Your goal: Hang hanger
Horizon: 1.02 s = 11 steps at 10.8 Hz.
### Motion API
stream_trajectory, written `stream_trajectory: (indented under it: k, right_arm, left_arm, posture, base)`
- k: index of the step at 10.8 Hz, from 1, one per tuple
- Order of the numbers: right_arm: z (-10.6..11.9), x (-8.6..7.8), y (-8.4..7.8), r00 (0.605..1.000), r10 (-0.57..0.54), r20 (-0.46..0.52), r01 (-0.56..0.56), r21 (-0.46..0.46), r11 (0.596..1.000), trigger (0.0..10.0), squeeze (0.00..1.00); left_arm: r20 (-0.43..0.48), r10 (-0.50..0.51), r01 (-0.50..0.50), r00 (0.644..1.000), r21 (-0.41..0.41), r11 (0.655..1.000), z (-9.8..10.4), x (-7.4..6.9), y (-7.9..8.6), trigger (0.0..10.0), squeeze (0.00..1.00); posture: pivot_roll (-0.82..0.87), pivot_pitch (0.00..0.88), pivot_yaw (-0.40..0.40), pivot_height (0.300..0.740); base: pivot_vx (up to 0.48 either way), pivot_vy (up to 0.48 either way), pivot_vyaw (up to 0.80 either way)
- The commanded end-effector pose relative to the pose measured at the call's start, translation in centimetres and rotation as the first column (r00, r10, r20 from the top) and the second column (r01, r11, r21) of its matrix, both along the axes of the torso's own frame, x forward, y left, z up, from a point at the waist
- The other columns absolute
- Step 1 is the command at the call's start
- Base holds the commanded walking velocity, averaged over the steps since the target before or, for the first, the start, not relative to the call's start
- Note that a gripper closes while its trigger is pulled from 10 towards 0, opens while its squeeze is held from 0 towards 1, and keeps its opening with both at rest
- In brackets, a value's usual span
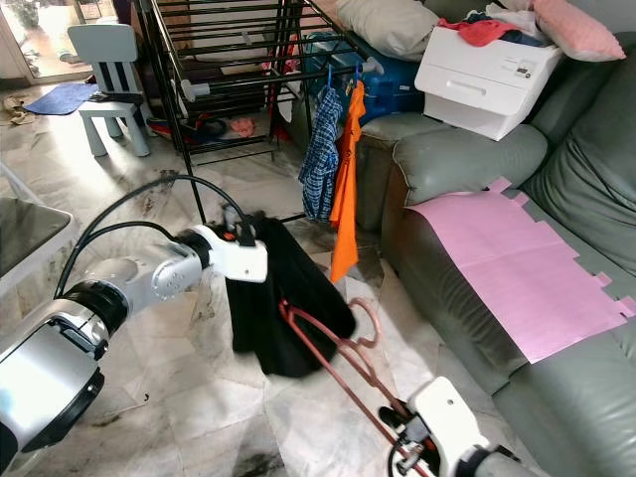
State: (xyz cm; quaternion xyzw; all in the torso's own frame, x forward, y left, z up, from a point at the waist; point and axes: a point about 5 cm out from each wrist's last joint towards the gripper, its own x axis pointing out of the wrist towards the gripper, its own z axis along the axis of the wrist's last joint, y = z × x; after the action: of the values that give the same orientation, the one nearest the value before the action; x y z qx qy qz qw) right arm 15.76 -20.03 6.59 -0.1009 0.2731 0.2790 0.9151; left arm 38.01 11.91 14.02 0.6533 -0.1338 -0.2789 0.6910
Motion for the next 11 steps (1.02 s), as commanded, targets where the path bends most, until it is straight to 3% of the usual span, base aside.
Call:
stream_trajectory:
  k: [1,3,4,5,8,11]
  right_arm:
    - [1.0,0.4,-0.8,0.998,-0.036,0.056,0.036,-0.013,0.999,10.0,0.00]
    - [1.9,-0.3,-0.8,1.000,0.014,0.026,-0.015,0.018,1.000,10.0,0.00]
    - [2.0,-0.6,-2.0,1.000,0.019,0.016,-0.019,-0.039,0.999,10.0,0.00]
    - [2.2,-0.3,-2.9,1.000,-0.003,0.024,0.004,-0.057,0.998,10.0,0.00]
    - [2.5,0.3,-3.1,0.999,0.011,0.038,-0.008,-0.083,0.997,10.0,0.00]
    - [2.2,0.5,-2.9,0.999,0.025,0.031,-0.023,-0.069,0.997,10.0,0.00]
  left_arm:
    - [0.006,0.006,-0.006,1.000,-0.020,1.000,0.0,0.0,0.0,10.0,0.00]
    - [-0.009,0.013,-0.013,1.000,-0.005,1.000,-0.3,-0.1,0.1,10.0,0.00]
    - [-0.024,0.006,-0.006,1.000,-0.012,1.000,-0.3,-0.1,0.0,10.0,0.00]
    - [-0.041,-0.050,0.049,0.998,-0.036,0.998,-0.4,-0.5,-0.5,10.0,0.00]
    - [-0.087,-0.168,0.164,0.982,-0.050,0.985,-1.0,-1.6,-1.1,10.0,0.00]
    - [-0.046,-0.290,0.284,0.956,-0.110,0.952,-0.3,-2.4,-2.2,10.0,0.00]
  posture:
    - [-0.01,0.000,-0.001,0.740]
    - [-0.02,0.000,-0.002,0.740]
    - [-0.02,0.000,-0.001,0.740]
    - [-0.02,0.000,0.000,0.740]
    - [-0.01,0.000,-0.001,0.740]
    - [0.00,0.000,-0.006,0.740]
  base:
    - [0.000,0.000,0.00]
    - [0.000,0.000,0.00]
    - [0.000,0.000,0.00]
    - [0.000,0.000,0.00]
    - [0.000,0.000,0.00]
    - [0.000,0.000,0.00]
